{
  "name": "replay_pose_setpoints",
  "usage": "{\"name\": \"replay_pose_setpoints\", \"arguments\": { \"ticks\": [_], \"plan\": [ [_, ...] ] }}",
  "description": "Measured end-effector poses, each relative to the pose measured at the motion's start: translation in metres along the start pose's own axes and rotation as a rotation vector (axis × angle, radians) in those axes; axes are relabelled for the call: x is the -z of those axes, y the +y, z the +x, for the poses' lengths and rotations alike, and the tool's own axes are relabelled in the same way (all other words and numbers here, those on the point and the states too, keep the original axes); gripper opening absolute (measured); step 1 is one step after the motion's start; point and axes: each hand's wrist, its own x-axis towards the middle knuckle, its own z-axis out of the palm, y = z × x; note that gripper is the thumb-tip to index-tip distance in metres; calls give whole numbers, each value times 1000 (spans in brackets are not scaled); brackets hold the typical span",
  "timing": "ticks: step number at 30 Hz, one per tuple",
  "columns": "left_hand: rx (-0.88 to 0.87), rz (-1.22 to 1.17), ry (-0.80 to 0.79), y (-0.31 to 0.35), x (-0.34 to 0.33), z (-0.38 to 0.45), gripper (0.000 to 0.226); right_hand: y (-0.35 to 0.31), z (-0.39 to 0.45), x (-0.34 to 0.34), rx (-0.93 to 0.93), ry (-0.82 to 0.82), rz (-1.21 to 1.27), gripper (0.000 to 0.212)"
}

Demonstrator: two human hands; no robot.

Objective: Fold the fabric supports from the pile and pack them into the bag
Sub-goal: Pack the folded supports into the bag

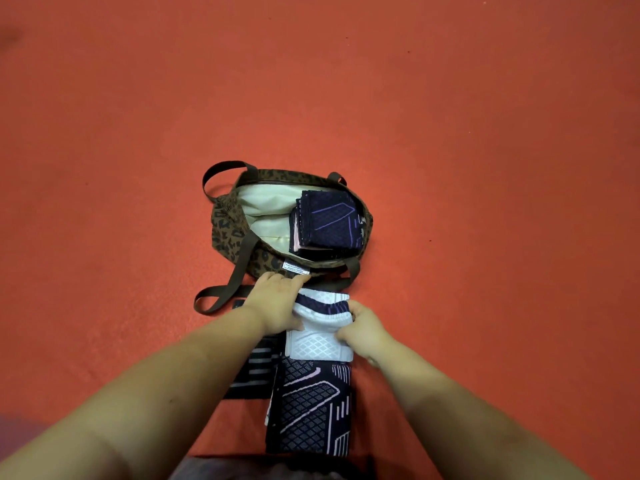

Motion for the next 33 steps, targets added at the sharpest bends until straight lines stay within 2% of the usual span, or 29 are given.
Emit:
{"name": "replay_pose_setpoints", "arguments": {
  "ticks": [3, 5, 11, 13, 15, 17, 21, 28, 33],
  "plan": [
    [5, -72, -170, -6, 20, 8, 71, -9, -2, 6, 10, -23, 25, 53],
    [76, -255, -222, -11, 31, 10, 60, -19, -1, 13, 26, -28, 11, 46],
    [364, -1191, -129, -30, 54, 23, 51, -67, 16, 38, 92, 35, 127, 32],
    [403, -1349, -76, -32, 61, 32, 54, -84, 25, 44, 128, 53, 159, 27],
    [433, -1429, -4, -31, 70, 43, 44, -97, 36, 49, 179, 113, 147, 25],
    [447, -1481, 79, -30, 78, 55, 33, -109, 47, 54, 231, 188, 78, 32],
    [488, -1514, 252, -27, 86, 85, 60, -126, 70, 62, 303, 336, -102, 37],
    [415, -1233, 381, -18, 75, 121, 57, -121, 99, 60, 239, 457, -246, 39],
    [397, -1078, 426, -16, 63, 128, 51, -110, 109, 59, 328, 454, -233, 44]
  ]
}}
